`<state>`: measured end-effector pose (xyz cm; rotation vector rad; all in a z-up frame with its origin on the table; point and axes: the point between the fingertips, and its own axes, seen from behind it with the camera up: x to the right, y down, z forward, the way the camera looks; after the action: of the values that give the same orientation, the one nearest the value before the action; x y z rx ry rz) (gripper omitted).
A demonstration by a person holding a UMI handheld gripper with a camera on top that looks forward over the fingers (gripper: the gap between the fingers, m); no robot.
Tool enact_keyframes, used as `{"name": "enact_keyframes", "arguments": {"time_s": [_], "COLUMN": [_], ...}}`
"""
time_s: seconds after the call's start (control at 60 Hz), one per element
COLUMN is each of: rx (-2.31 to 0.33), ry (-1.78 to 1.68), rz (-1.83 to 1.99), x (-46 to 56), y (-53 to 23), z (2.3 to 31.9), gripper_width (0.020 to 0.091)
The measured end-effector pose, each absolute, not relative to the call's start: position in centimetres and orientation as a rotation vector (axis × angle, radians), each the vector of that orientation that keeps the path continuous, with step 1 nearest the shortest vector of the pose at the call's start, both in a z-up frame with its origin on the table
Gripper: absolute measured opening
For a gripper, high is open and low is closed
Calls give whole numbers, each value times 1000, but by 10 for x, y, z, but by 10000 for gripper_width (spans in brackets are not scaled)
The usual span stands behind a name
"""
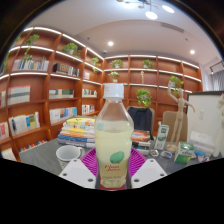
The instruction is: Pour water
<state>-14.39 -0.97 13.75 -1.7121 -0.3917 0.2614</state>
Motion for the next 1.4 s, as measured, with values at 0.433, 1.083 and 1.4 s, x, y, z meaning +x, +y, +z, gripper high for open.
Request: {"name": "enact_keyframes", "arguments": {"time_s": [0.433,1.083,1.4], "rx": [-1771,-1756,-1713], "ry": [-298,-85,3], "rz": [260,206,30], "x": [-142,-78,-5], "y": [1,-84,-129], "z": [75,99,131], "gripper_width": [363,836,831]}}
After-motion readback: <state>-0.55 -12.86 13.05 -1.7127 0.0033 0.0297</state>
